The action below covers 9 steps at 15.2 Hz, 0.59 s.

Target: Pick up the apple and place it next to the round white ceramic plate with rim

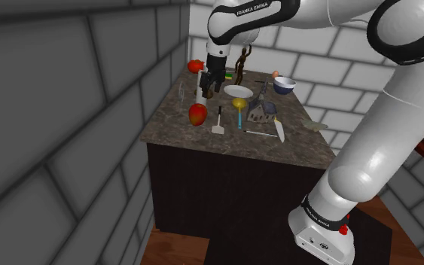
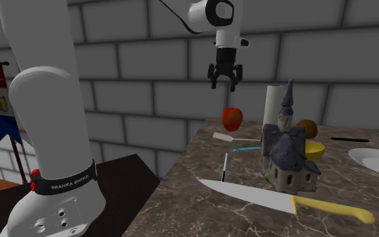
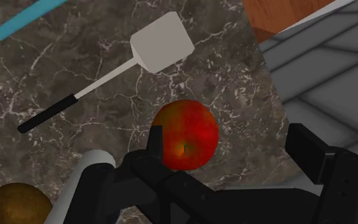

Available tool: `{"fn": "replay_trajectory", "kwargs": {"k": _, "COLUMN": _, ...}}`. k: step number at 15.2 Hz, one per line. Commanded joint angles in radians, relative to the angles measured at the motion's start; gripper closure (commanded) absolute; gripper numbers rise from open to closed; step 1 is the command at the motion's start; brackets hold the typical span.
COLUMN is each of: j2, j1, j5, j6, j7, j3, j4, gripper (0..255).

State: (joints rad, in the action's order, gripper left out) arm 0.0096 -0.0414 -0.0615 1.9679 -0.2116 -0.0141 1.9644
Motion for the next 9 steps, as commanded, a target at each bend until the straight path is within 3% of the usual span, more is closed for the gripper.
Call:
{"fn": "replay_trajectory", "kwargs": {"k": 1, "j2": 0.076, "j1": -0.002, "j5": -0.001, "j6": 0.012, "j7": -0.006, "j3": 0.002, "j4": -0.068, "gripper": 0}}
{"fn": "replay_trajectory", "kwargs": {"k": 5, "j2": 0.235, "j1": -0.006, "j5": -0.004, "j6": 0.008, "j7": -0.017, "j3": 0.005, "j4": -0.237, "gripper": 0}}
{"fn": "replay_trajectory", "kwargs": {"k": 9, "j2": 0.250, "j1": -0.005, "j5": -0.005, "j6": 0.045, "j7": -0.018, "j3": 0.004, "j4": -0.216, "gripper": 0}}
